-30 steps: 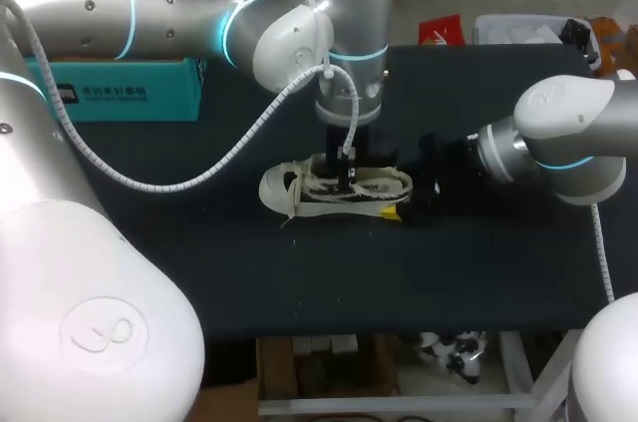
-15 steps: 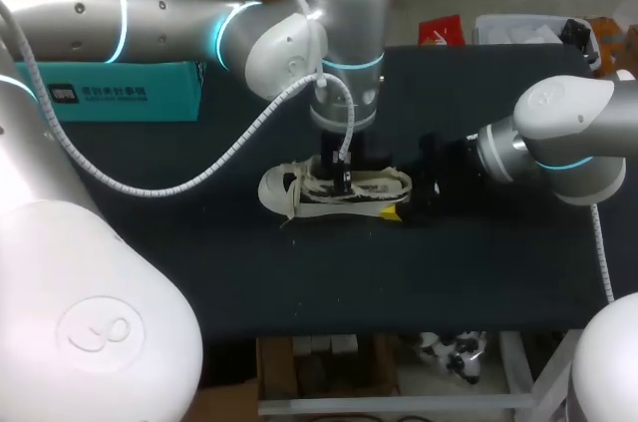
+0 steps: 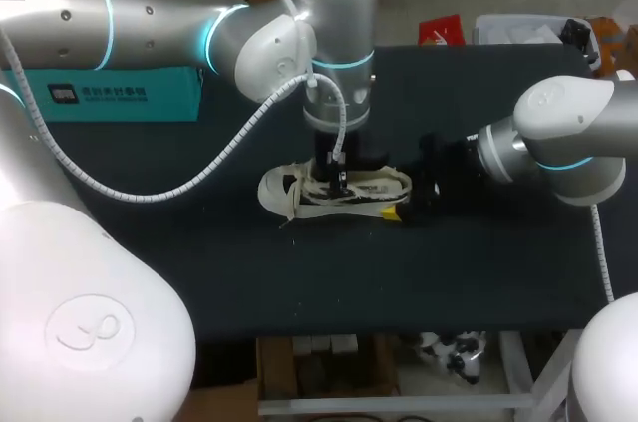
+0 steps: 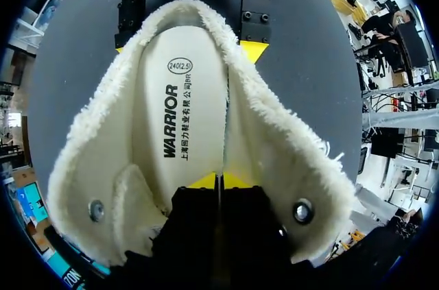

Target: Open the shoe tongue, take the insole out of the shoe, put the insole back into the shoe, and pack the shoe into the shoebox

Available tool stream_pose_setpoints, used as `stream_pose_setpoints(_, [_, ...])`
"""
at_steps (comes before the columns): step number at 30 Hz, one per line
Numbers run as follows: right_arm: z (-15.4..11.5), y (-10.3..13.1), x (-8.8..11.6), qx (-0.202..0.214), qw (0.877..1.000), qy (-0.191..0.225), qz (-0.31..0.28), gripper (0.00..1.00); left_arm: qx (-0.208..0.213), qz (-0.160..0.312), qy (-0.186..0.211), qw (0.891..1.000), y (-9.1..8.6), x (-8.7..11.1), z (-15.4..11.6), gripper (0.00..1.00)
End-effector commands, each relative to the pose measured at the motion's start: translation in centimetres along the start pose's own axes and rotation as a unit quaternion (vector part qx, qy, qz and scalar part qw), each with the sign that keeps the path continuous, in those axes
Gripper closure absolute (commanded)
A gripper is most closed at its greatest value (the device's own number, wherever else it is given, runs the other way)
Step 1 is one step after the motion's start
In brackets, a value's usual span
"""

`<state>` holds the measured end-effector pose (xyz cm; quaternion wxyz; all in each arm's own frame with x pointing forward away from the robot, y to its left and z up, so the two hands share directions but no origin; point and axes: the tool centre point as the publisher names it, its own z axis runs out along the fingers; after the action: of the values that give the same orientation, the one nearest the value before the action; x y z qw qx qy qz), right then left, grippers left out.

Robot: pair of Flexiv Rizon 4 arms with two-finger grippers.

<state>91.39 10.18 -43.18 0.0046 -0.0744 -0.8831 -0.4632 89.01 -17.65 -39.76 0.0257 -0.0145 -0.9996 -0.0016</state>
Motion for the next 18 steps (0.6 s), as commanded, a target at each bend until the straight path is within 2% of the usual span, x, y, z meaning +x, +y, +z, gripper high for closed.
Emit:
stream_pose_setpoints(1, [0.2,-0.5,-0.2,0.000,1.000,-0.001,0.000,1.00,0.004,0.002,-0.004,1.000,0.4,1.4,0.4,0.89])
stream_pose_setpoints(4, [0.2,-0.5,-0.2,0.000,1.000,-0.001,0.000,1.00,0.003,0.002,-0.001,1.000,0.2,1.5,0.4,0.84])
stream_pose_setpoints(8, [0.2,-0.5,-0.2,0.000,1.000,-0.001,0.000,1.00,0.002,-0.001,-0.002,1.000,-0.1,1.6,0.9,0.82])
stream_pose_setpoints(18, [0.2,-0.5,-0.2,0.000,1.000,-0.001,0.000,1.00,-0.009,-0.025,-0.043,0.999,-0.6,1.2,3.8,0.85])
